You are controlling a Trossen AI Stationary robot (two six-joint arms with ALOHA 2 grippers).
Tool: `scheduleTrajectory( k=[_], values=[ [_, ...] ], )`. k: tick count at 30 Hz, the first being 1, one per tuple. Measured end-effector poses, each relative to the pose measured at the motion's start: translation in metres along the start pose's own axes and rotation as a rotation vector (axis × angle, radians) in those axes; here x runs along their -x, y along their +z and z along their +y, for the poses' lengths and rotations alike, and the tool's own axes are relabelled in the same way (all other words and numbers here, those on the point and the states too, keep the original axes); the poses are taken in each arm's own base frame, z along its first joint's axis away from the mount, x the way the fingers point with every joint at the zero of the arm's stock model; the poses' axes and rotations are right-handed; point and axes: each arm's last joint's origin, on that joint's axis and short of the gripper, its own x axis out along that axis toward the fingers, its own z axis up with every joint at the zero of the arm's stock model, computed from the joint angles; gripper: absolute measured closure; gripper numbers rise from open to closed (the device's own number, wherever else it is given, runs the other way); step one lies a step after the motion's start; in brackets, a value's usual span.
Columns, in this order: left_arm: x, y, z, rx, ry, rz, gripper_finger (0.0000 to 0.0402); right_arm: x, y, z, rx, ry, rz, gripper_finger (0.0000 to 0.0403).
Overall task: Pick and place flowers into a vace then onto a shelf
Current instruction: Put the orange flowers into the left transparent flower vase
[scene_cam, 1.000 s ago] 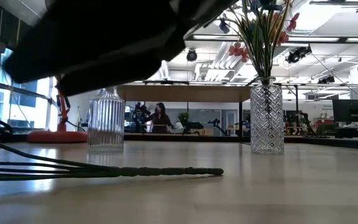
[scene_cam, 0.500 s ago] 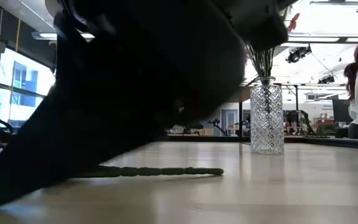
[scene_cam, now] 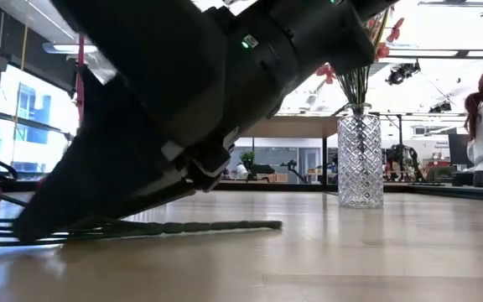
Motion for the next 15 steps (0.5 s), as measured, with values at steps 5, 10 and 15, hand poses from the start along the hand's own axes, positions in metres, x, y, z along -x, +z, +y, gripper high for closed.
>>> scheduleTrajectory(
  k=[5, 10, 15],
  values=[
    [0.000, 0.001, 0.000, 0.002, -0.003, -0.017, 0.0263, 0.001, -0.003, 0.006, -0.031, -0.018, 0.003, 0.0374],
    [0.000, 0.001, 0.000, 0.002, -0.003, -0.021, 0.0263, 0.004, 0.006, 0.012, -0.180, 0.008, 0.042, 0.0390],
    [0.000, 0.001, 0.000, 0.001, -0.004, -0.037, 0.0263, 0.010, 0.030, 0.016, -0.291, 0.074, 0.002, 0.0398]
  ],
)
